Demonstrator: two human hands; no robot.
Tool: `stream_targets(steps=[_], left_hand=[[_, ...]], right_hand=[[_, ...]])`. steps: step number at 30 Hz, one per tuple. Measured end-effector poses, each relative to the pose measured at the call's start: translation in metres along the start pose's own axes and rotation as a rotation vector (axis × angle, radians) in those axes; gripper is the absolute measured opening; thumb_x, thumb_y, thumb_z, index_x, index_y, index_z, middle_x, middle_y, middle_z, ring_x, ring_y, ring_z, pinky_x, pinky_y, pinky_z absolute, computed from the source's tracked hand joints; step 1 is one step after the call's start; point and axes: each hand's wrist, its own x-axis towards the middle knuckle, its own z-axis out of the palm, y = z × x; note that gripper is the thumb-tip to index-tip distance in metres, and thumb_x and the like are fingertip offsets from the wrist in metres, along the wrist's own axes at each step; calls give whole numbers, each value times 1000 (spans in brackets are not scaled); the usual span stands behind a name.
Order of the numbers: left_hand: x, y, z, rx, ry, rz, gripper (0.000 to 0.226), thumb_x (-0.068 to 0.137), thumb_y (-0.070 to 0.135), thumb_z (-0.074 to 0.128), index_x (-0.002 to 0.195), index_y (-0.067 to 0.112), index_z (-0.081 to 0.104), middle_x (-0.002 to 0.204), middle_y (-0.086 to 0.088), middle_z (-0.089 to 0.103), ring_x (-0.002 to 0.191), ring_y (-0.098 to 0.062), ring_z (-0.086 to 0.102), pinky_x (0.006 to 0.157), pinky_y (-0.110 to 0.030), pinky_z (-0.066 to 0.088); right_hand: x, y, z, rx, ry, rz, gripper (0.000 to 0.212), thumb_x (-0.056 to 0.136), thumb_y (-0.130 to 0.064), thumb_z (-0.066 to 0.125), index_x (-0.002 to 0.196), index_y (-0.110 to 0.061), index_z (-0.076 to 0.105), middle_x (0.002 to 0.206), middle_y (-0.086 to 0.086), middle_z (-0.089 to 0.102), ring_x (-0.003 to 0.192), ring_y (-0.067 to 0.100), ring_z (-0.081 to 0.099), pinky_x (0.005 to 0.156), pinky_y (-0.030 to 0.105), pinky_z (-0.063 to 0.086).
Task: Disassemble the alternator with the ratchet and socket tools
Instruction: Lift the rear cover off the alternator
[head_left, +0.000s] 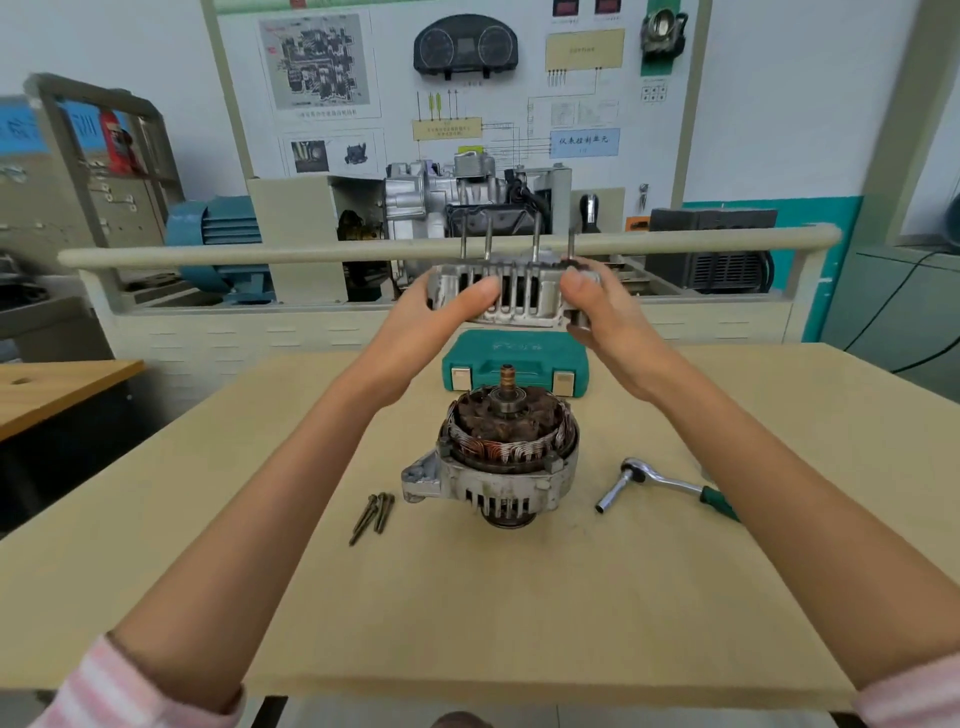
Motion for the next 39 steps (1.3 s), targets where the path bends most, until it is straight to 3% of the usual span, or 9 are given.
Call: stream_targets(steps=[5, 9, 16, 19, 23, 29, 32, 36, 39], left_hand=[[4, -17, -6, 17, -158, 23, 100, 61, 64, 64, 144, 26, 22, 132, 21, 41, 110, 10, 42, 97, -13, 27], [14, -33, -6, -42, -158, 82, 47, 79, 43, 67, 117, 42, 40, 104, 35, 56, 90, 23, 54, 73, -1, 41], [40, -49, 3, -181, 32, -111, 21, 100, 38, 38, 98, 25, 54, 104, -3, 66, 88, -9, 65, 71, -24, 55], [51, -49, -1, -239, 102, -279, 31, 100, 38, 38, 99, 13, 55, 96, -9, 67, 77, -19, 67, 63, -31, 57], [58, -55, -6, -287, 95, -442, 18, 99, 16, 42, 88, 6, 53, 76, -11, 66, 56, -20, 67, 57, -33, 59], [59, -84, -19, -359, 106, -653, 15, 97, 1, 37, 84, 5, 45, 80, -17, 59, 69, -25, 60, 89, -46, 49], [60, -107, -25, -287, 167, -712, 18, 97, 3, 38, 79, 5, 41, 78, -17, 56, 55, -26, 62, 96, -47, 46], [57, -137, -29, -303, 193, -790, 12, 99, 4, 35, 89, 1, 41, 79, -18, 55, 48, -28, 61, 100, -51, 43], [55, -151, -32, -392, 182, -832, 12, 101, 8, 35, 109, 5, 43, 106, -25, 60, 78, -35, 66, 101, -50, 41]], right_hand=[[6, 11, 5, 92, -17, 75, 94, 54, -78, 57, 128, -21, 43, 133, 0, 50, 123, 20, 47, 108, 47, 33], [9, 8, 4, 134, -151, 170, 84, 58, -82, 49, 128, -37, 45, 134, -2, 53, 122, 24, 51, 109, 50, 31], [38, 8, 12, 139, -55, 503, 69, 78, -82, 26, 93, -22, 56, 87, 5, 69, 82, 21, 66, 67, 32, 51], [46, 15, 18, 120, 2, 524, 57, 86, -71, 29, 109, -22, 47, 97, 7, 62, 82, 19, 63, 84, 34, 44], [52, 14, 32, -57, -6, 474, 16, 91, -35, 49, 84, -21, 51, 81, 0, 59, 74, 12, 57, 65, 25, 41], [57, 38, 39, -134, -191, 467, 40, 96, -39, 41, 128, -15, 47, 115, 5, 62, 113, 23, 51, 104, 38, 35], [54, 52, 40, -211, -164, 487, 39, 97, -31, 42, 129, -11, 50, 115, 5, 65, 83, 12, 59, 75, 26, 45], [54, 68, 38, -211, -30, 458, 30, 94, -16, 48, 118, -2, 58, 73, 1, 62, 60, 4, 56, 46, 11, 41], [55, 75, 34, -155, 3, 494, 27, 92, -14, 49, 113, -2, 61, 66, 0, 63, 67, 6, 61, 77, 17, 42]])
